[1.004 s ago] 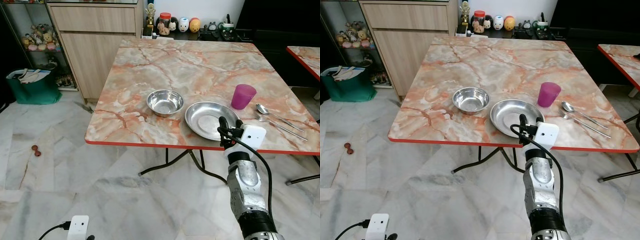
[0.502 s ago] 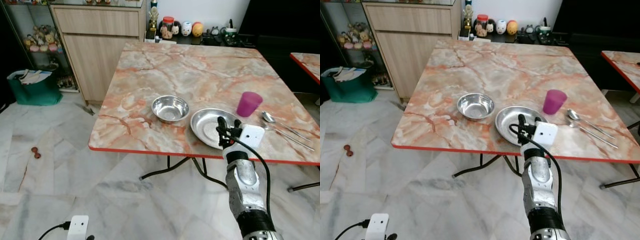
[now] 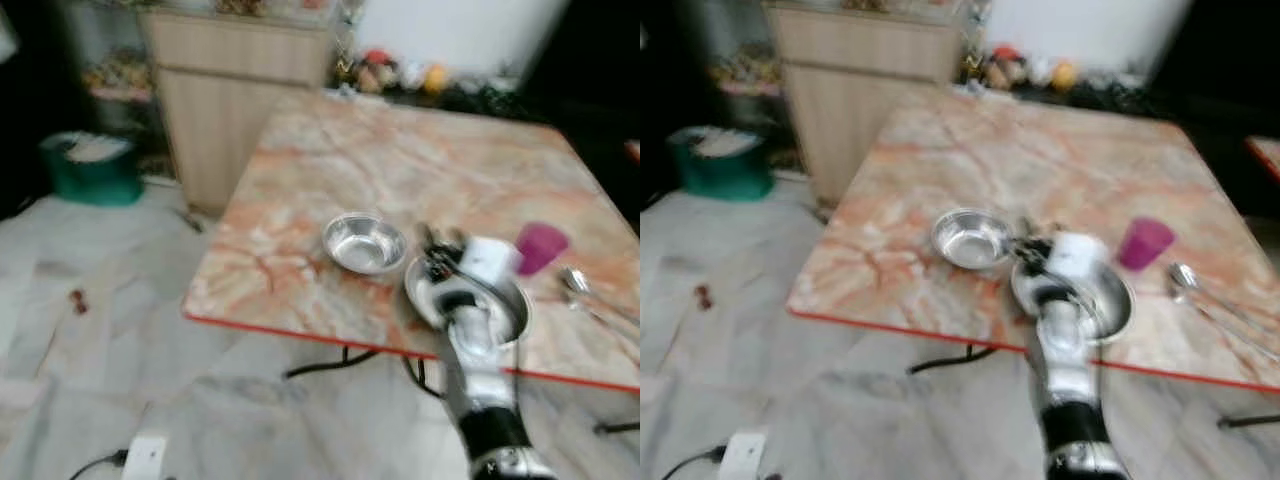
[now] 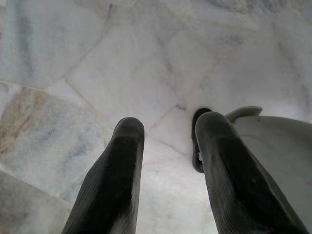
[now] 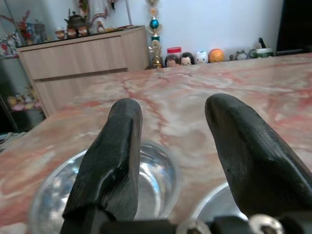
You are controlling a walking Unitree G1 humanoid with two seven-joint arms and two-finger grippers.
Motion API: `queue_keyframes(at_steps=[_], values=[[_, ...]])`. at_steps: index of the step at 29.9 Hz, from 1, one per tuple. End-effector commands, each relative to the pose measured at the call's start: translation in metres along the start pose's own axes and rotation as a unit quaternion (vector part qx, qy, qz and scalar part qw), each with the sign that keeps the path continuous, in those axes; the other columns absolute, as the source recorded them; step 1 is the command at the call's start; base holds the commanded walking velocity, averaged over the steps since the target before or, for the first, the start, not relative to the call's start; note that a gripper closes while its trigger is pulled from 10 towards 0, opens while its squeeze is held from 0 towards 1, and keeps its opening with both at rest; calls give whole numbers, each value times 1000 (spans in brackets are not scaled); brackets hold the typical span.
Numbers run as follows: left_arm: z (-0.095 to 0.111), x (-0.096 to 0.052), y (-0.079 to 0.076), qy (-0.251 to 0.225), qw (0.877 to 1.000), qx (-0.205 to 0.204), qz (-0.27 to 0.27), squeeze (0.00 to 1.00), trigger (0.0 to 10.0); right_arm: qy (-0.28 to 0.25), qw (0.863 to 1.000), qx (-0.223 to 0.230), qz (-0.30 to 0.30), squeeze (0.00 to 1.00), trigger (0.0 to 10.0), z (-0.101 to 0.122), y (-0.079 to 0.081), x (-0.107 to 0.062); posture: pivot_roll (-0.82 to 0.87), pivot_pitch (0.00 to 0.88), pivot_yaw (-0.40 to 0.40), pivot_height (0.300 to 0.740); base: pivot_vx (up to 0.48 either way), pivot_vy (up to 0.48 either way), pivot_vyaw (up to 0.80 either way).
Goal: Setting the table
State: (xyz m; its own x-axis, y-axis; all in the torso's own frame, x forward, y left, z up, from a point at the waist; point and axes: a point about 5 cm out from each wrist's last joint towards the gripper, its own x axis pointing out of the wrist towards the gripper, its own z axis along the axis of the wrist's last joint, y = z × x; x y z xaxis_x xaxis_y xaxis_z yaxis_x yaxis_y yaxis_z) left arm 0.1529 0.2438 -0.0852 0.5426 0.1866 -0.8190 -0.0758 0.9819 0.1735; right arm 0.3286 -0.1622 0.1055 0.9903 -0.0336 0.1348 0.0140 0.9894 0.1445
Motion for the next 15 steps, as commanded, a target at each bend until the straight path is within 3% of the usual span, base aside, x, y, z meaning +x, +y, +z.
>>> queue_keyframes(at_steps=[1,15], values=[[3,1,-7,-6,1000,-5,-9,0,10000,14,999,-3,-31,0,10000,-6,-19,-7,-37,0,-70,740,0,0,0],[6,2,-11,-10,1000,-2,-15,0,10000,9,998,3,-55,0,10000,-5,-28,-10,-42,0,-67,740,0,0,0]])
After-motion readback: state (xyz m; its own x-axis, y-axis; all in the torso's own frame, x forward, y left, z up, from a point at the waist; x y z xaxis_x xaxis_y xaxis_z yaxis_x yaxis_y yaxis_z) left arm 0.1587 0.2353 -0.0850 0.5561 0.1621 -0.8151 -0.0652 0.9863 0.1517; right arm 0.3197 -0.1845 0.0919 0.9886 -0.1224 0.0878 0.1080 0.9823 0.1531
